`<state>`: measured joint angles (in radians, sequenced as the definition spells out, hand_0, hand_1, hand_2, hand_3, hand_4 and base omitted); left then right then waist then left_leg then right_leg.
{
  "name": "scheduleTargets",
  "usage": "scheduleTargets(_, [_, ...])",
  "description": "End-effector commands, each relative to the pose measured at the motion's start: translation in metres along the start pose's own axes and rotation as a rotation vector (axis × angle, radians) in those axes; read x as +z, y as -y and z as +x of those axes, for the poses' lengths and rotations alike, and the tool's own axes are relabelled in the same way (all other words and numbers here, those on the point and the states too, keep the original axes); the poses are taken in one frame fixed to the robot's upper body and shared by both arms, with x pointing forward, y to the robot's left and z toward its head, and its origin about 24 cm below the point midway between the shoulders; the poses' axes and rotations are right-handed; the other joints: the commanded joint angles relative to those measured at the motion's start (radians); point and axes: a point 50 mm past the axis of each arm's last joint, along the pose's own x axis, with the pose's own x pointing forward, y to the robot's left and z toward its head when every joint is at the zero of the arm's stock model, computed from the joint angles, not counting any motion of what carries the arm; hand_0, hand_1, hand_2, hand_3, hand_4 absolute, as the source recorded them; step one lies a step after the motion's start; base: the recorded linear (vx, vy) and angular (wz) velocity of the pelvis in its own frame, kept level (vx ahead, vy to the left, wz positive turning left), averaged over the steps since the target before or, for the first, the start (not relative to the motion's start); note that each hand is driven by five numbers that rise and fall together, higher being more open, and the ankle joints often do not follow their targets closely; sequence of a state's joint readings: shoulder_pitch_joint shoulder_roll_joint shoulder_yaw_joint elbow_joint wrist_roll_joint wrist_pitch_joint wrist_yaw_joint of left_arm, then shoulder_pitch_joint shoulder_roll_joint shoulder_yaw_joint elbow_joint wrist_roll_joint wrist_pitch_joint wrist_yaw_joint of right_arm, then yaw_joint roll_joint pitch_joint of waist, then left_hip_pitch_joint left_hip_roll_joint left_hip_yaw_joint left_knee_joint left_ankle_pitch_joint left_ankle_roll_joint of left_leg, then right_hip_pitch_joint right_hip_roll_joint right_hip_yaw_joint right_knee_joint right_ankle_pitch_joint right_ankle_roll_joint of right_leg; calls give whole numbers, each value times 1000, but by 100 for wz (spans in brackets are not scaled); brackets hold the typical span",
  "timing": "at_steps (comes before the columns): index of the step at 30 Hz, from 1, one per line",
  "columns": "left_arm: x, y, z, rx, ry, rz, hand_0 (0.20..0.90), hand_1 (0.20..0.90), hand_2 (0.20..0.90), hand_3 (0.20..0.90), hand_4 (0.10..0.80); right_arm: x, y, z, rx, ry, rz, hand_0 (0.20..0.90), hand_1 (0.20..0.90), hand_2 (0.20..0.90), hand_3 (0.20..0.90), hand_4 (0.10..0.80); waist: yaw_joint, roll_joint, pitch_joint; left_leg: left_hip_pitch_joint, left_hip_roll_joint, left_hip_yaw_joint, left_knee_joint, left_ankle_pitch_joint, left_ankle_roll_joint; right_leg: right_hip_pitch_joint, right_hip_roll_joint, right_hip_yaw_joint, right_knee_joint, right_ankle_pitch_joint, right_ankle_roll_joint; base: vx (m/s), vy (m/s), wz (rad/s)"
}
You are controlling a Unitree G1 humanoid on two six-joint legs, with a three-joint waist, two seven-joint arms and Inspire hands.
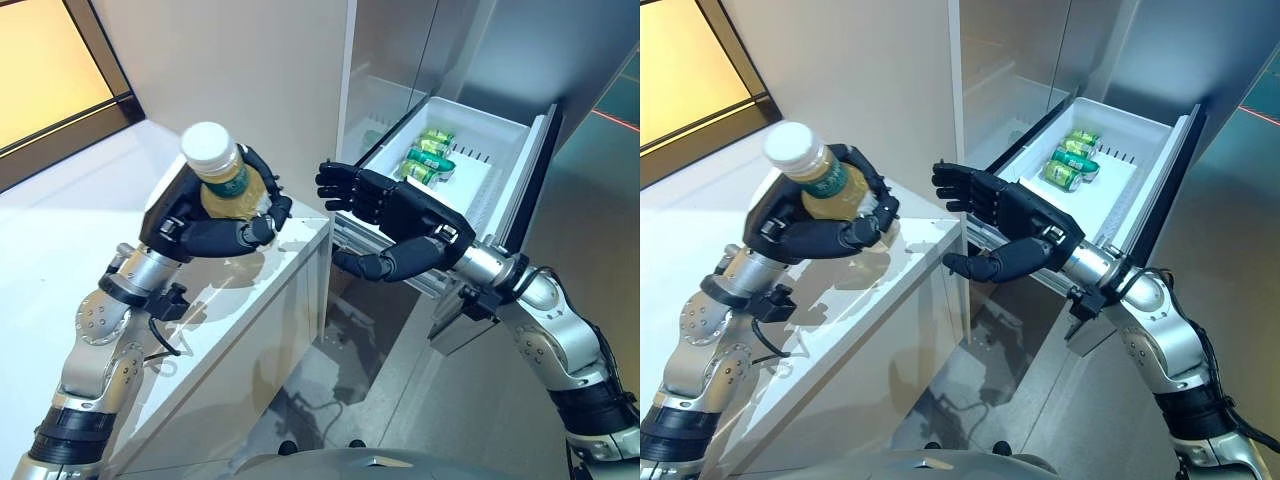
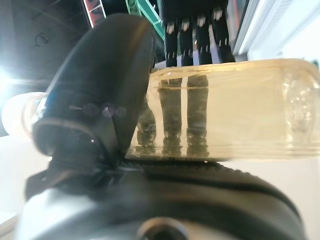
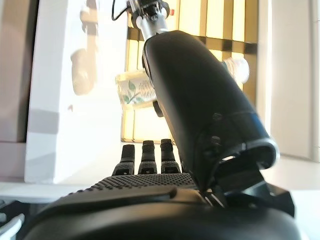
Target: Put drinks into fridge and close the fridge
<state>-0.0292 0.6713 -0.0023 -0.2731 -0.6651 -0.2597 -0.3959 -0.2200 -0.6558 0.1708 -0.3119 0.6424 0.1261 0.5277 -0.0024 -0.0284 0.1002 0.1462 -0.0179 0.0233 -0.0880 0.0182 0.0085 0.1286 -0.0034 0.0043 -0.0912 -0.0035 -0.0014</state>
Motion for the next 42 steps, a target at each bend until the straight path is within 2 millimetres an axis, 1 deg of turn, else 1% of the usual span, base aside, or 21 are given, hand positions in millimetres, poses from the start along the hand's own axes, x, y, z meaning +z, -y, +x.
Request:
scheduleTargets(1, [65, 0, 40, -102, 354, 114, 300, 300, 300, 200, 100, 28, 13, 17, 3, 117, -50, 900, 900, 900, 900, 800, -1, -3, -122, -30, -30, -60, 1, -53, -1, -26, -10, -35, 8, 15, 74, 0, 0, 0])
scheduleTargets(4, [67, 3, 45, -123, 368, 95, 300, 300, 300, 200, 100, 23, 16, 26, -5, 89, -18, 900, 900, 900, 900, 800, 5, -5, -122, -30, -30, -63, 1, -53, 0, -23, -10, -39, 7, 15, 72, 0, 0, 0])
scheduleTargets(8, [70, 5, 49, -139, 378, 79, 300, 300, 300, 200, 100, 19, 17, 30, -7, 82, 22, 900, 900, 900, 900, 800, 8, -6, -123, -28, -29, -64, 1, -53, 1, -21, -10, -43, 9, 13, 70, 16, -4, 3])
scheduleTargets(13, [68, 9, 53, -170, 369, 49, 300, 300, 300, 200, 100, 17, 15, 35, 1, 79, 11, 900, 900, 900, 900, 800, 10, -6, -122, -28, -30, -65, 1, -54, 1, -21, -10, -44, 9, 13, 69, 0, 0, 0])
scheduleTargets(23, [60, 15, 58, -233, 325, -3, 300, 300, 300, 200, 100, 22, 9, 47, 41, 88, 1, 900, 900, 900, 900, 800, 15, -4, -122, -24, -30, -65, 2, -55, 2, -17, -10, -46, 9, 13, 68, 0, 0, 0])
scheduleTargets(29, [59, 19, 61, -263, 320, -31, 300, 300, 300, 200, 100, 24, 6, 54, 63, 92, -2, 900, 900, 900, 900, 800, 18, -4, -121, -25, -31, -68, 3, -55, 3, -17, -10, -48, 9, 13, 67, 0, 0, 0])
scheduleTargets(38, [55, 30, 67, -320, 309, -101, 300, 300, 300, 200, 100, 25, -2, 66, 100, 96, 10, 900, 900, 900, 900, 800, 22, -3, -120, -23, -31, -71, 5, -55, 3, -13, -12, -51, 10, 13, 66, 7, -2, 2])
scheduleTargets(40, [55, 31, 68, -323, 309, -110, 300, 300, 300, 200, 100, 25, -4, 68, 108, 94, 17, 752, 752, 752, 727, 627, 22, -3, -119, -22, -31, -71, 5, -55, 4, -13, -12, -52, 11, 13, 66, 9, -2, 3])
scheduleTargets(41, [55, 32, 69, -328, 310, -121, 300, 300, 300, 200, 100, 24, -5, 70, 111, 94, 21, 707, 707, 707, 675, 575, 23, -3, -119, -22, -31, -70, 5, -55, 4, -14, -12, -52, 11, 13, 65, 0, 0, 0])
scheduleTargets(42, [55, 32, 70, -328, 310, -122, 300, 300, 300, 200, 100, 24, -5, 70, 112, 93, 21, 564, 564, 564, 507, 407, 23, -3, -119, -22, -31, -70, 5, -55, 4, -14, -12, -52, 11, 13, 65, 0, 0, 0])
